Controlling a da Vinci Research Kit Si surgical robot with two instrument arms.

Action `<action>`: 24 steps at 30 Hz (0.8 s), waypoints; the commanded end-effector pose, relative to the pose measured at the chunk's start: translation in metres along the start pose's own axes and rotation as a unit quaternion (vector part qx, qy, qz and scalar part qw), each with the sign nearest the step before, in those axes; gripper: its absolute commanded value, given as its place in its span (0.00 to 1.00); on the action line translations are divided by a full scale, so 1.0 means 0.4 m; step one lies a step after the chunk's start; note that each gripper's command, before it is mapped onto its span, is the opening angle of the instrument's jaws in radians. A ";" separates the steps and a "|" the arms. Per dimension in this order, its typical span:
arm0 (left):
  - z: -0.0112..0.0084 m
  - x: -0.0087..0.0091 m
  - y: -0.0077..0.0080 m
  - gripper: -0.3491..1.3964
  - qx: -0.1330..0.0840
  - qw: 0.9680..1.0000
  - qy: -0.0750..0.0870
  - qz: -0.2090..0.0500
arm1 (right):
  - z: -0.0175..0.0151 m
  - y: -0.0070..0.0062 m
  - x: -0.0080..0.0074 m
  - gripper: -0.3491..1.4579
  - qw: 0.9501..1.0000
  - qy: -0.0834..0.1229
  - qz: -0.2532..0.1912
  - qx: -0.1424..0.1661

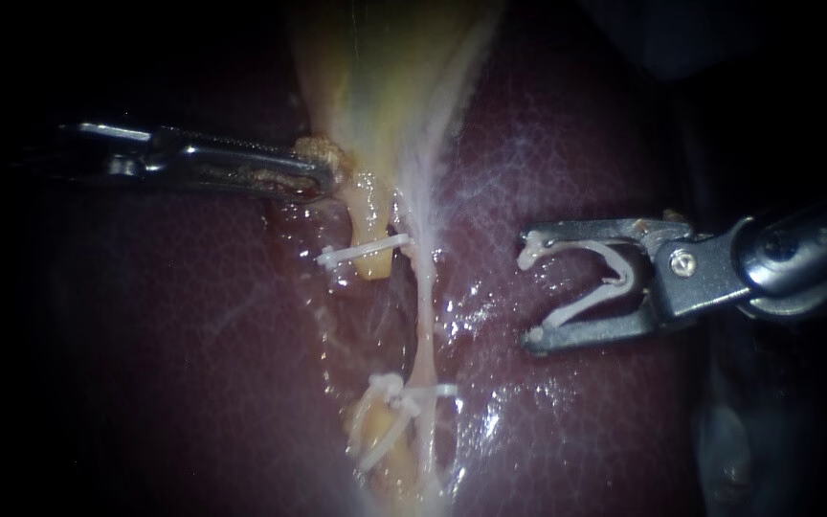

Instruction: Clipping second clip right tube

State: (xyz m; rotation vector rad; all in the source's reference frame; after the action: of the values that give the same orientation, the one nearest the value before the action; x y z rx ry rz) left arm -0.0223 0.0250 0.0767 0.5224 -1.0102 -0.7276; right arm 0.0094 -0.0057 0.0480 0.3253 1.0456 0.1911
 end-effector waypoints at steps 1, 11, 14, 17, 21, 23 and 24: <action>-0.0001 0.0001 -0.0001 0.00 0.000 1.000 0.000 0.000 | 0.0000 0.0000 0.0000 0.46 1.000 0.000 0.000 0.000; -0.0093 -0.0089 -0.0023 0.00 0.010 1.000 -0.029 -0.007 | 0.0000 0.0000 0.0000 0.46 1.000 0.000 0.000 0.000; -0.0138 -0.0138 -0.0034 0.00 0.007 0.999 -0.043 0.005 | 0.0000 0.0000 0.0000 0.46 1.000 0.000 0.000 0.000; -0.0161 -0.0160 -0.0039 0.00 0.003 0.999 -0.046 0.013 | 0.0000 0.0000 0.0000 0.46 1.000 0.000 0.000 0.000; -0.0156 -0.0147 -0.0030 0.00 0.002 0.999 -0.047 0.015 | 0.0003 -0.0001 -0.0001 0.46 1.000 0.000 0.000 0.000; -0.0150 -0.0138 -0.0024 0.00 0.002 0.999 -0.047 0.016 | 0.0006 -0.0003 -0.0002 0.46 1.000 0.000 -0.004 0.000; -0.0147 -0.0134 -0.0020 0.00 0.002 0.999 -0.047 0.016 | 0.0009 -0.0005 -0.0003 0.46 1.000 0.000 0.002 0.001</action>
State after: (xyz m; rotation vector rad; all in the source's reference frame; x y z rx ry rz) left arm -0.0190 0.0289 0.0706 0.4783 -1.1051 -0.7266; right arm 0.0098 -0.0060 0.0482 0.3317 1.0466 0.1960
